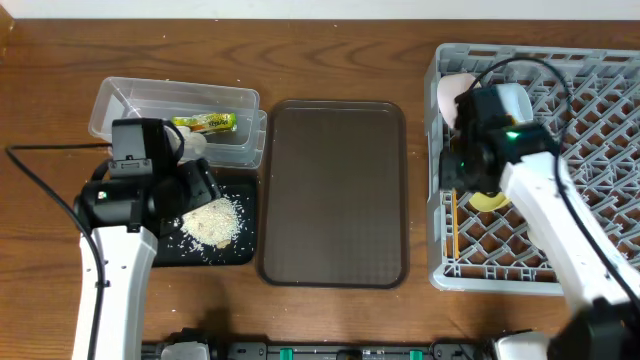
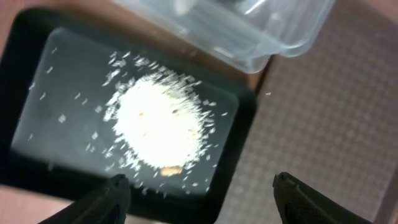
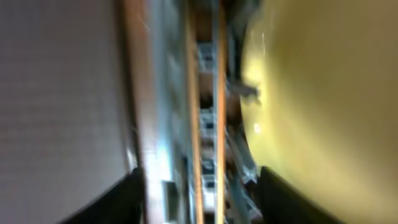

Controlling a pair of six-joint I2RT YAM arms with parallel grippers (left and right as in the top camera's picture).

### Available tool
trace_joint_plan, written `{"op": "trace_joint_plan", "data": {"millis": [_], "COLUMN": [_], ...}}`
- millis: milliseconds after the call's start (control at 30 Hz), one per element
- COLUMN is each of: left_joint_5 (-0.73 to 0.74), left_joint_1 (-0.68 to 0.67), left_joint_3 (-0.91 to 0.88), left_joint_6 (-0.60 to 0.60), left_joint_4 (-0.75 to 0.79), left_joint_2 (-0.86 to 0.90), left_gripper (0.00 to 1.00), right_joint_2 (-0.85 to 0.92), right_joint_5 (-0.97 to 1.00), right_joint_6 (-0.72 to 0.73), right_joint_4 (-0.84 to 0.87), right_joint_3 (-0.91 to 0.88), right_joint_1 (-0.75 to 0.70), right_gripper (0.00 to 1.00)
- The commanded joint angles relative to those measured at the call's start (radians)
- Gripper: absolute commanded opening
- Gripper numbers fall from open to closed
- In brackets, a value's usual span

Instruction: Sort waste into correct bins and load items into the dishwasher rack

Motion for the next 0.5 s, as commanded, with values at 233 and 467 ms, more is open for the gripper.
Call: {"op": "trace_joint_plan", "data": {"millis": [233,467], "left_joint_5": [0.01,0.01], "left_joint_1": [-0.169,-0.174], "left_joint_3": [0.004,0.004], "left_joint_6": [0.103,0.103], "left_joint_4": [0.039,-0.089], "left_joint_2": [0.08,0.106], "left_gripper": [0.77,0.76], "right_joint_2": [-0.249,-0.27], "right_joint_5": [-0.13,-0.126], "right_joint_6": [-0.141,-0.156], "right_joint_4": [0.047,-0.115], "right_joint_3": [0.037,0.019], "right_joint_1": [-0.243,-0.395], "right_gripper": [0.73,0.83]}}
